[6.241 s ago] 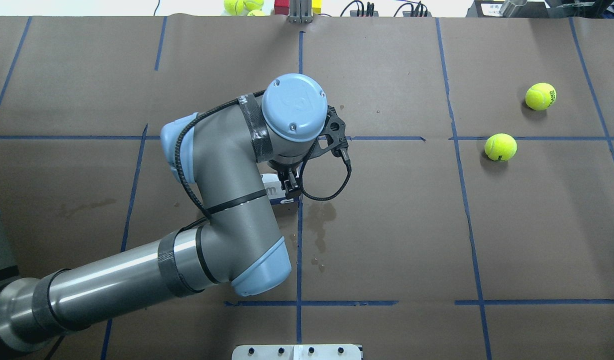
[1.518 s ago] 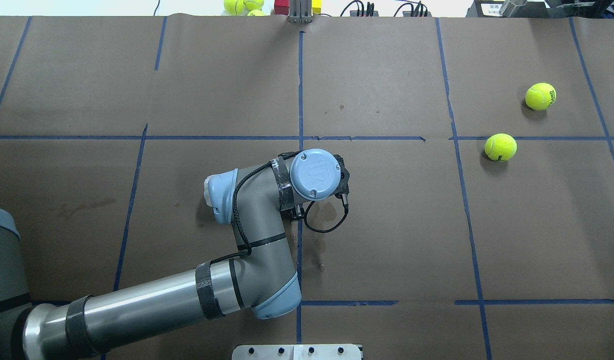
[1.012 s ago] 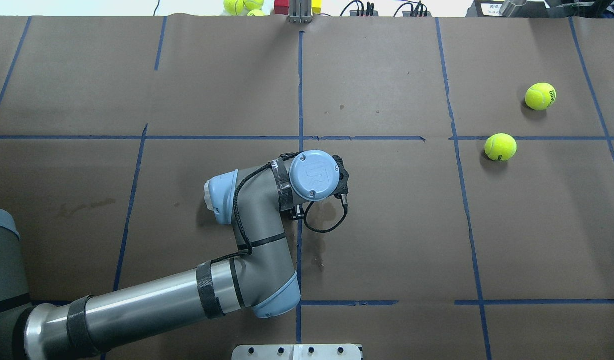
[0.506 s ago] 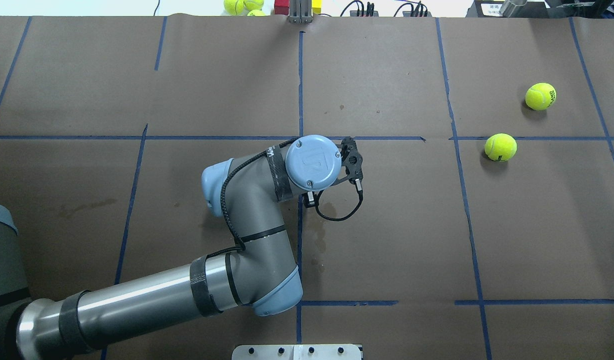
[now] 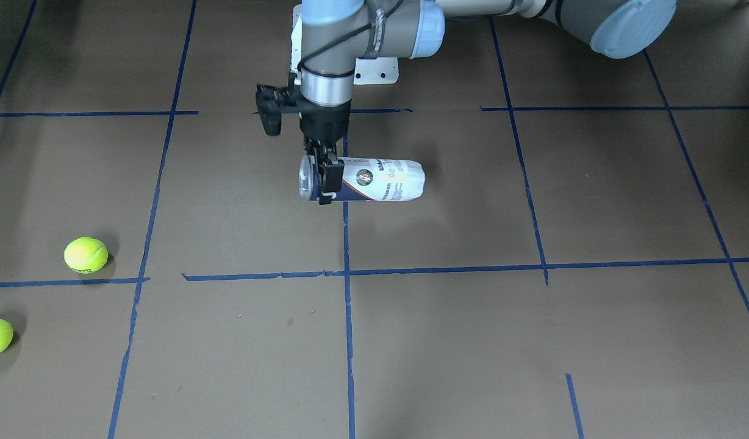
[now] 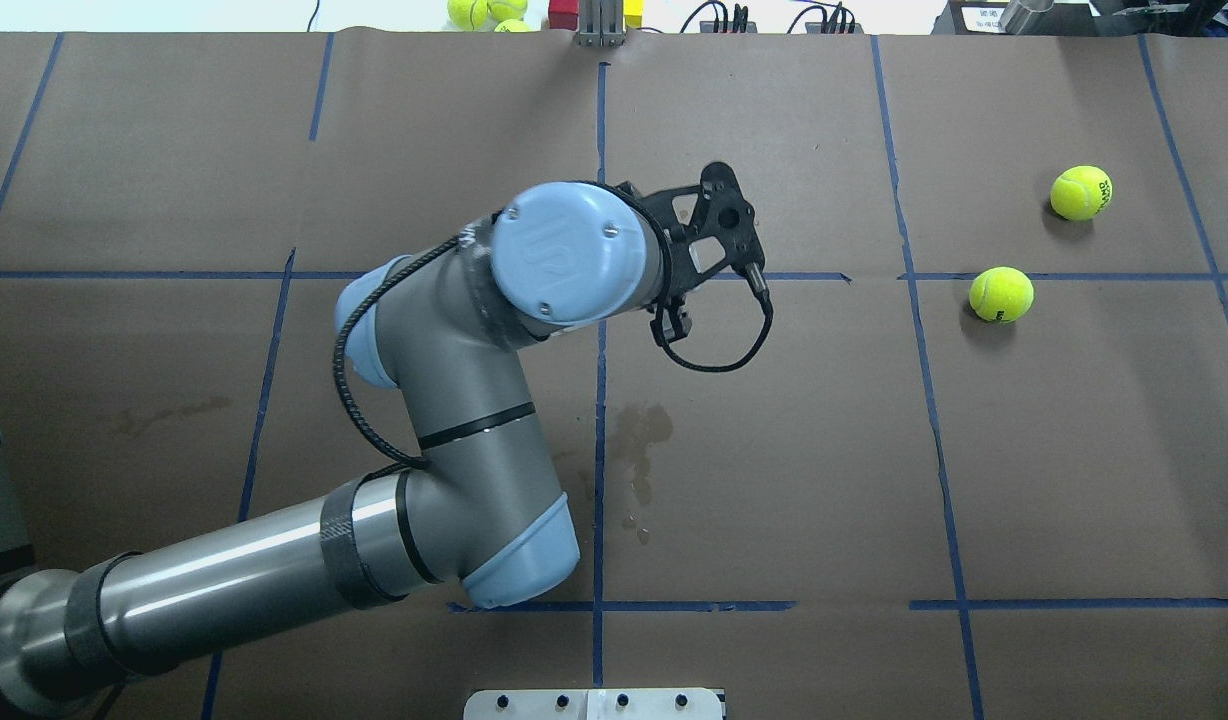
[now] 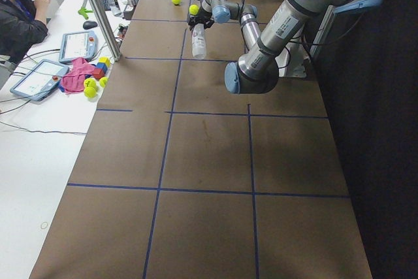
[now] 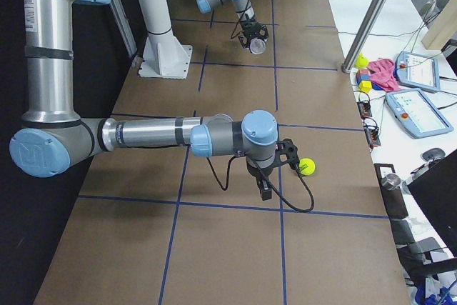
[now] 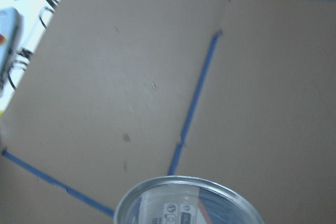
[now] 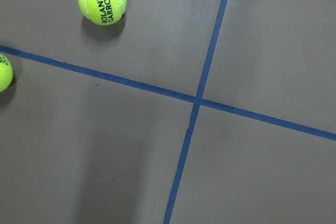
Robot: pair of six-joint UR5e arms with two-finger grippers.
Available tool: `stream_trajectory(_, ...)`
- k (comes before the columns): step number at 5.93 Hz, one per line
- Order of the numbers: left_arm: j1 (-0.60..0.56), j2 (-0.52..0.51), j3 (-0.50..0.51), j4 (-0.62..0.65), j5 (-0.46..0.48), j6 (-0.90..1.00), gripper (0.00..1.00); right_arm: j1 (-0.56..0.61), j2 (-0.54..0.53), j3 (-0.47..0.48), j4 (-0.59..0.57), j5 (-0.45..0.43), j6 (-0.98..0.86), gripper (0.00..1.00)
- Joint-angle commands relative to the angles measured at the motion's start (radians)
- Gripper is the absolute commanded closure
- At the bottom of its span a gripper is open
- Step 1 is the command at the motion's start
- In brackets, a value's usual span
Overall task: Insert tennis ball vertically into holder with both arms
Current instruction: 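Lift the upright can with the left gripper and move it farther out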
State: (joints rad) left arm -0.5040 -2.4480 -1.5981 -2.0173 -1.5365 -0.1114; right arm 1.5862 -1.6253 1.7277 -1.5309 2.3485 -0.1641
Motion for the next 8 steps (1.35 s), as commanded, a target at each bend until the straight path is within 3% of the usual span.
stream_trajectory(1, -0.013, 0.114, -0.002, -0.418, 0.001, -0.146, 0.32, 0.0, -0.001, 0.003, 0.001, 0.0, 0.0, 0.0)
stream_trajectory(5, -0.027, 0.234, 0.018, -0.96, 0.01, -0.252, 0.31, 0.0, -0.001, 0.007, 0.0, 0.0, 0.002, 0.0)
stream_trajectory(7, -0.022, 0.238, 0.196, -1.247, 0.094, -0.249, 0.3, 0.0, -0.001, 0.007, 0.002, 0.002, 0.0, 0.0)
stream_trajectory(8, -0.021, 0.238, 0.273, -1.321, 0.095, -0.249, 0.3, 0.0, -0.001, 0.009, 0.0, 0.002, 0.0, 0.0)
